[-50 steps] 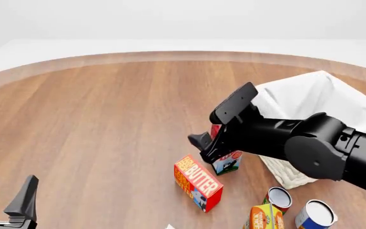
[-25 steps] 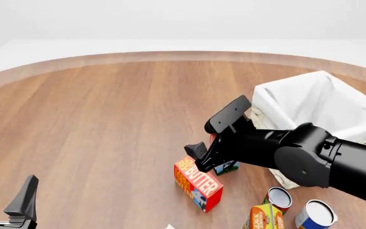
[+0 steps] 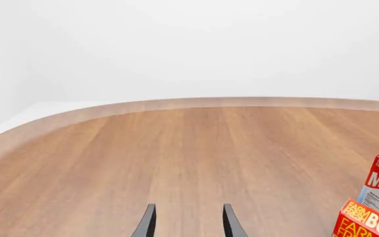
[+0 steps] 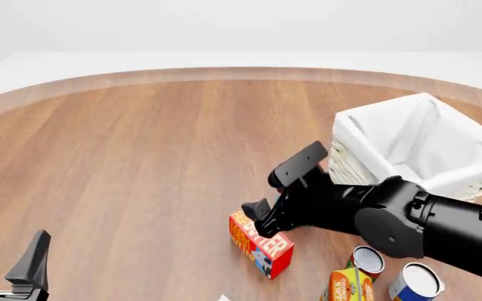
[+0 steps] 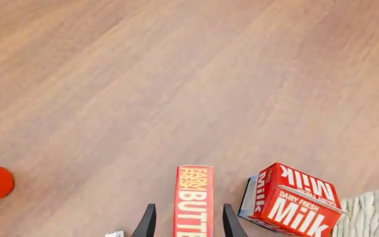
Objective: Pick up the cream cheese box and the butter, and put them in the basket.
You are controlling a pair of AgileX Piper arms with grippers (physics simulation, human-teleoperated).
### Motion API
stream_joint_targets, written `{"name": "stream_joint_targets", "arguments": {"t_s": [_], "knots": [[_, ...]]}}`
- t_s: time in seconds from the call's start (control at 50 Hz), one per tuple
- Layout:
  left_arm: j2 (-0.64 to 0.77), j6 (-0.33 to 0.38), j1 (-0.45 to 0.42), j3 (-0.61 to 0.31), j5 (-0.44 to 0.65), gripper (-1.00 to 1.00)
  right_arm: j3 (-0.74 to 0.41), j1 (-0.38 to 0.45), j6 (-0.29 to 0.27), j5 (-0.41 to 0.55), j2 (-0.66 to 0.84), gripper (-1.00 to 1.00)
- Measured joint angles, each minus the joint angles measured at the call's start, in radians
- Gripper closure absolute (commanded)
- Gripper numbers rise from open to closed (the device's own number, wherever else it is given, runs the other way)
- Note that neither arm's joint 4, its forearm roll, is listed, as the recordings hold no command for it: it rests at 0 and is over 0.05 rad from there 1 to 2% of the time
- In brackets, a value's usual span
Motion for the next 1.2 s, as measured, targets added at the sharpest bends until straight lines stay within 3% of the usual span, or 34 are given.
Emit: {"name": "stream_joint_targets", "arguments": {"t_s": [1.2], "knots": [[0.0, 0.0, 0.0, 0.0, 0.0, -1.0, 0.109, 0.015, 0.034, -0.143, 0.14, -1.0]]}}
